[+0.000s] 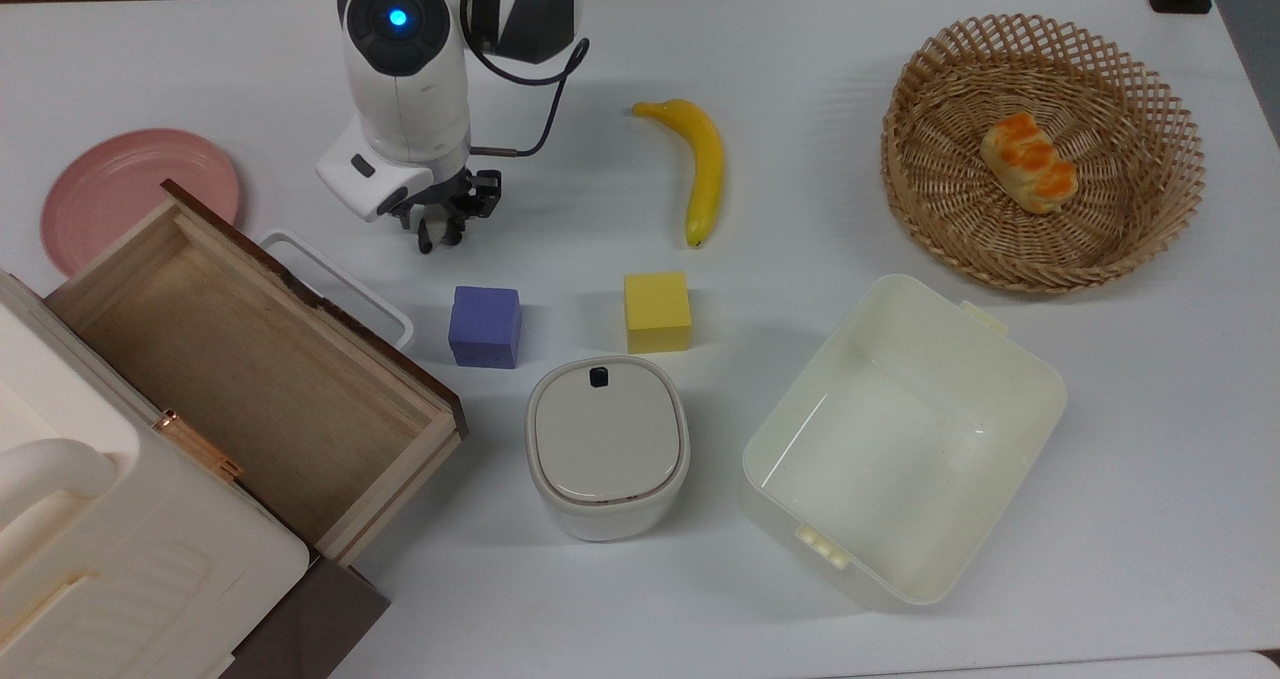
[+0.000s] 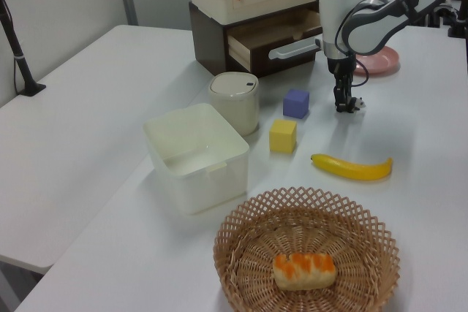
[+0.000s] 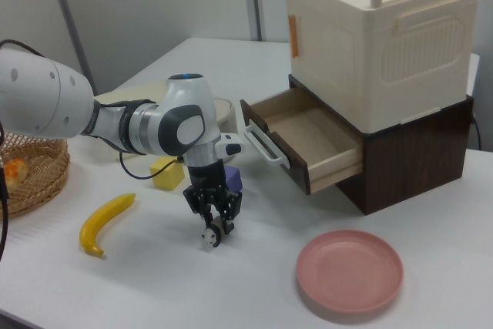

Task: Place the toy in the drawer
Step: 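Lift the panda toy and carry it over the open drawer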

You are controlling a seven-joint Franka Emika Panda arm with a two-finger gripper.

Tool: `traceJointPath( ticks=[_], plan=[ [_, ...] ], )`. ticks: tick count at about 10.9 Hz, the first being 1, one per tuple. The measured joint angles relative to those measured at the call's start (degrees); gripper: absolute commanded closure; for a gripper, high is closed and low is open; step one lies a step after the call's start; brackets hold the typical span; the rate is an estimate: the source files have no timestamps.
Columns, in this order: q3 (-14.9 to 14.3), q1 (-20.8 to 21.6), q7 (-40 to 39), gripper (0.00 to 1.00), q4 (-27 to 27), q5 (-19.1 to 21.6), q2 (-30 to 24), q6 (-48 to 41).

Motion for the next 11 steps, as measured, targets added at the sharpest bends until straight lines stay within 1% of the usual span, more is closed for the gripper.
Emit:
traceJointPath(
  ticks=[3,4,6,8,9,11],
  plan=[
    [0.09,0.01,0.12,0.84,0.85,0.01,-0.25,-0.60],
    [0.09,0.01,0.12,0.84,2.56,0.01,-0.68,-3.00],
    [0.24,0.05,0.03,0.84,8.34,0.01,-1.75,-9.14],
    [0.65,0.18,-0.95,0.84,13.50,0.01,-2.42,-11.36],
    [0.80,0.20,-2.66,0.84,15.60,0.01,-2.56,-12.81],
    [0.93,0.20,-9.76,0.84,20.76,0.01,-2.66,-18.78]
  ],
)
